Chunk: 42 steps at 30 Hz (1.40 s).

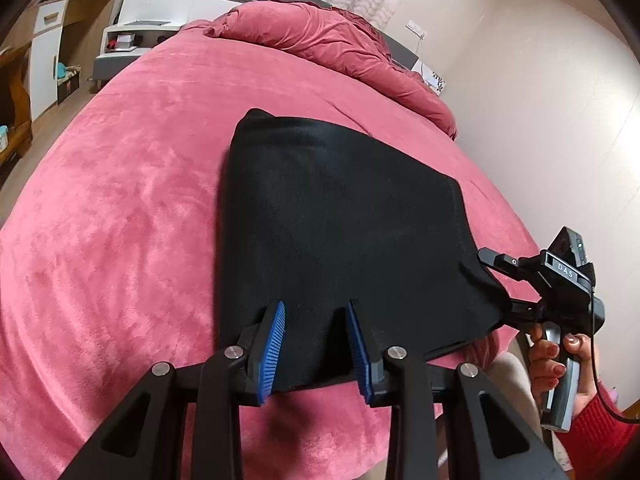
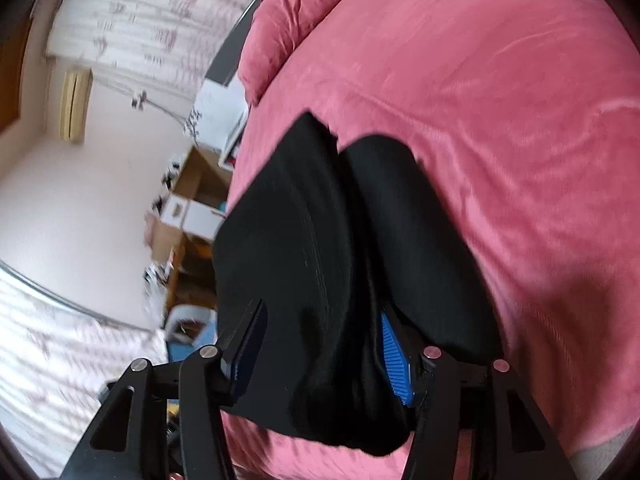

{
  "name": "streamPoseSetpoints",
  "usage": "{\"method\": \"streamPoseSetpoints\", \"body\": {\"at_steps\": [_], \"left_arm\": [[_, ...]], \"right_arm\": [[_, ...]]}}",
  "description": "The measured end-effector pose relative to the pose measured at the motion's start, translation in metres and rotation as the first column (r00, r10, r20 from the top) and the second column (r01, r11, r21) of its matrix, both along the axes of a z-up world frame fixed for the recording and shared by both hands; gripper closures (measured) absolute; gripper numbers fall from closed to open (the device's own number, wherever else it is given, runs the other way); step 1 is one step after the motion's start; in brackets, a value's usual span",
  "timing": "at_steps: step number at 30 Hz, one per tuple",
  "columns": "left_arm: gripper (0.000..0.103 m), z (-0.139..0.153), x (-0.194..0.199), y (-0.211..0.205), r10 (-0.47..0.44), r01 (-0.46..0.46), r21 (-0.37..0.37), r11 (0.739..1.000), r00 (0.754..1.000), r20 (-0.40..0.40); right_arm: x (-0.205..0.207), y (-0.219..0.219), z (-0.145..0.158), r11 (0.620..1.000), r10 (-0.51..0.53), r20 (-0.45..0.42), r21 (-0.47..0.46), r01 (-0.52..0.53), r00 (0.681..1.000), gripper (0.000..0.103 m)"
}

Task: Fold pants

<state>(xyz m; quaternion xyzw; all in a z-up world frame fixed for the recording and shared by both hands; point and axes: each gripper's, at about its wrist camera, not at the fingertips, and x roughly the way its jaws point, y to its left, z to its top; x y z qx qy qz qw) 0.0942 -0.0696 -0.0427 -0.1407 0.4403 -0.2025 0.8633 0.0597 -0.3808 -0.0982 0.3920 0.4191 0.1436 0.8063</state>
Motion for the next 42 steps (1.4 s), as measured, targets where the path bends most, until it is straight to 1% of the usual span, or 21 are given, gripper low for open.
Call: {"method": "streamPoseSetpoints", "body": {"at_steps": [2, 4, 8, 11, 13, 14, 16, 18, 19, 21, 24, 25, 26, 28, 30, 32, 34, 35, 38, 40, 42], "left_arm": [[0.071, 0.003, -0.001, 0.000, 0.006, -0.006, 0.007, 1.000, 1.000, 0.003], [0.071, 0.006, -0.002, -0.001, 0.006, -0.006, 0.021, 1.000, 1.000, 0.008], [0.071, 0.012, -0.006, -0.004, -0.006, 0.006, 0.035, 0.999, 1.000, 0.021], [0.071, 0.009, -0.006, -0.008, -0.017, 0.017, 0.051, 0.999, 1.000, 0.009], [0.070, 0.004, -0.004, -0.010, -0.013, 0.014, 0.073, 0.997, 1.000, -0.012], [0.070, 0.002, -0.003, -0.011, -0.016, 0.017, 0.080, 0.997, 1.000, -0.020], [0.070, -0.002, -0.004, -0.011, -0.017, 0.019, 0.096, 0.995, 1.000, -0.025], [0.070, -0.003, -0.007, -0.009, -0.022, 0.025, 0.095, 0.995, 0.999, -0.027], [0.070, -0.003, -0.009, -0.007, -0.027, 0.030, 0.097, 0.995, 0.999, -0.027], [0.070, -0.002, -0.012, -0.005, -0.030, 0.032, 0.103, 0.994, 0.999, -0.023], [0.070, 0.008, -0.015, 0.002, -0.018, 0.017, 0.078, 0.997, 1.000, 0.007], [0.070, 0.013, -0.015, 0.003, -0.014, 0.012, 0.064, 0.998, 1.000, 0.027], [0.070, 0.018, -0.012, 0.003, -0.010, 0.007, 0.048, 0.999, 0.999, 0.049], [0.070, 0.024, 0.000, -0.003, -0.008, 0.005, 0.039, 0.999, 0.998, 0.064], [0.070, 0.024, 0.012, -0.009, -0.006, 0.004, 0.040, 0.999, 0.999, 0.051], [0.070, 0.018, 0.027, -0.018, -0.004, 0.003, 0.051, 0.999, 1.000, 0.016], [0.070, 0.007, 0.037, -0.027, 0.010, -0.007, 0.118, 0.993, 1.000, -0.025], [0.070, 0.003, 0.038, -0.030, 0.016, -0.011, 0.140, 0.990, 0.999, -0.032], [0.069, -0.005, 0.037, -0.033, 0.024, -0.021, 0.166, 0.986, 0.999, -0.021], [0.069, -0.005, 0.032, -0.035, 0.025, -0.023, 0.176, 0.984, 1.000, -0.009], [0.069, -0.006, 0.032, -0.036, 0.022, -0.021, 0.187, 0.982, 1.000, -0.005]], "right_arm": [[0.003, 0.010, 0.004, 0.995, 0.008, -0.016, -0.098, -0.010, 1.000, 0.088], [0.005, 0.015, 0.010, 0.992, 0.005, -0.001, -0.125, -0.005, 1.000, 0.088], [-0.006, 0.013, 0.041, 0.991, -0.023, 0.087, -0.130, 0.035, 0.996, 0.089], [-0.008, 0.019, 0.053, 0.985, -0.023, 0.106, -0.169, 0.040, 0.994, 0.089], [-0.022, 0.016, 0.048, 0.978, -0.016, 0.081, -0.208, 0.032, 0.997, 0.089], [-0.022, 0.016, 0.037, 0.972, -0.022, 0.042, -0.231, 0.032, 0.999, 0.089], [-0.026, 0.015, 0.014, 0.974, -0.026, -0.031, -0.224, 0.019, 0.999, 0.087], [-0.030, 0.011, 0.005, 0.978, -0.045, -0.028, -0.206, 0.038, 0.999, 0.086], [-0.032, 0.008, 0.006, 0.983, -0.058, -0.023, -0.177, 0.053, 0.998, 0.081], [-0.034, 0.006, 0.011, 0.982, -0.074, -0.030, -0.174, 0.067, 0.997, 0.077], [-0.041, 0.008, 0.039, 0.948, -0.109, 0.052, -0.293, 0.120, 0.993, 0.074], [-0.042, 0.014, 0.057, 0.926, -0.093, 0.110, -0.356, 0.126, 0.990, 0.074], [-0.040, 0.021, 0.068, 0.913, -0.075, 0.145, -0.387, 0.126, 0.987, 0.074], [-0.031, 0.044, 0.091, 0.895, 0.006, 0.215, -0.437, 0.090, 0.977, 0.074], [-0.017, 0.062, 0.101, 0.895, 0.093, 0.225, -0.446, 0.018, 0.970, 0.074], [0.012, 0.095, 0.103, 0.882, 0.187, 0.183, -0.463, -0.083, 0.965, 0.074], [0.034, 0.120, 0.099, 0.853, 0.245, 0.137, -0.500, -0.147, 0.960, 0.074], [0.049, 0.135, 0.094, 0.826, 0.272, 0.114, -0.537, -0.171, 0.955, 0.074], [0.080, 0.159, 0.075, 0.759, 0.308, 0.036, -0.612, -0.222, 0.951, 0.074], [0.089, 0.157, 0.056, 0.737, 0.304, 0.000, -0.634, -0.235, 0.953, 0.074], [0.085, 0.150, 0.047, 0.719, 0.294, -0.019, -0.655, -0.234, 0.956, 0.076]]}}
